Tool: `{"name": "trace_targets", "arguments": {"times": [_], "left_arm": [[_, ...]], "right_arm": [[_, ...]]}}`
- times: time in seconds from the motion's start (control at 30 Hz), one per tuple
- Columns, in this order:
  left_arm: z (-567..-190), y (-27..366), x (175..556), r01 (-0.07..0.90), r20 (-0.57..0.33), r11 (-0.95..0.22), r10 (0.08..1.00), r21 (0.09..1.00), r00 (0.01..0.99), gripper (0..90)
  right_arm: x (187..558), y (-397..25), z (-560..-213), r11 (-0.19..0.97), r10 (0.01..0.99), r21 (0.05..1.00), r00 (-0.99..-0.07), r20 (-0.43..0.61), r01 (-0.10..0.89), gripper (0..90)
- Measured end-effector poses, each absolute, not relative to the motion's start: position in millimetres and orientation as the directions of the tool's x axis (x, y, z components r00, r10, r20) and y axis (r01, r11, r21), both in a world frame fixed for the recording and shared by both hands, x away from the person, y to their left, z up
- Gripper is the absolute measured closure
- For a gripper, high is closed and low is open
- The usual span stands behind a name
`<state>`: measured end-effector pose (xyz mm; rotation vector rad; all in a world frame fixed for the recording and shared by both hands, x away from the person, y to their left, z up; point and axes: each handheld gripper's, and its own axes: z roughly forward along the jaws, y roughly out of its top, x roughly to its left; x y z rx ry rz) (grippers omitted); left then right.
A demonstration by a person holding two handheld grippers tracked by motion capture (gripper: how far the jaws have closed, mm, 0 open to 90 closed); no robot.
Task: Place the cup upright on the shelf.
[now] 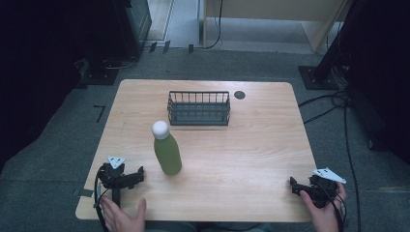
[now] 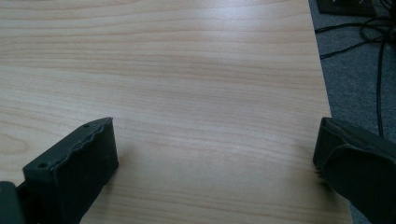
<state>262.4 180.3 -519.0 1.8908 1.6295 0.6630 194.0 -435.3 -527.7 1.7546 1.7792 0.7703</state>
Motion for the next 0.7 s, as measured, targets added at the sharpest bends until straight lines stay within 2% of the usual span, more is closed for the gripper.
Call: {"name": "trace_targets", "arguments": {"times": [0.2,0.27,0.5,0.7], "left_arm": [[-518.9,180.2,263.3,0.718,0.012,-0.11,0.99,0.687,0.14,0.0],[-519.0,174.9,270.5,0.723,0.012,-0.064,0.997,0.688,0.077,0.0],[-519.0,172.8,269.5,0.723,0.014,-0.054,0.998,0.689,0.062,0.0],[-514.8,171.2,261.7,0.738,0.003,-0.08,0.994,0.67,0.105,0.0]], "right_arm": [[194.6,-435.3,-527.6,-0.007,0.999,0.71,-0.019,0.028,0.704,0.0],[194.6,-435.4,-527.6,-0.006,0.999,0.71,-0.019,0.028,0.704,0.0],[194.6,-435.4,-527.6,-0.006,0.999,0.71,-0.019,0.028,0.704,0.0],[194.7,-435.4,-527.7,-0.005,0.999,0.711,-0.02,0.027,0.704,0.0]]}}
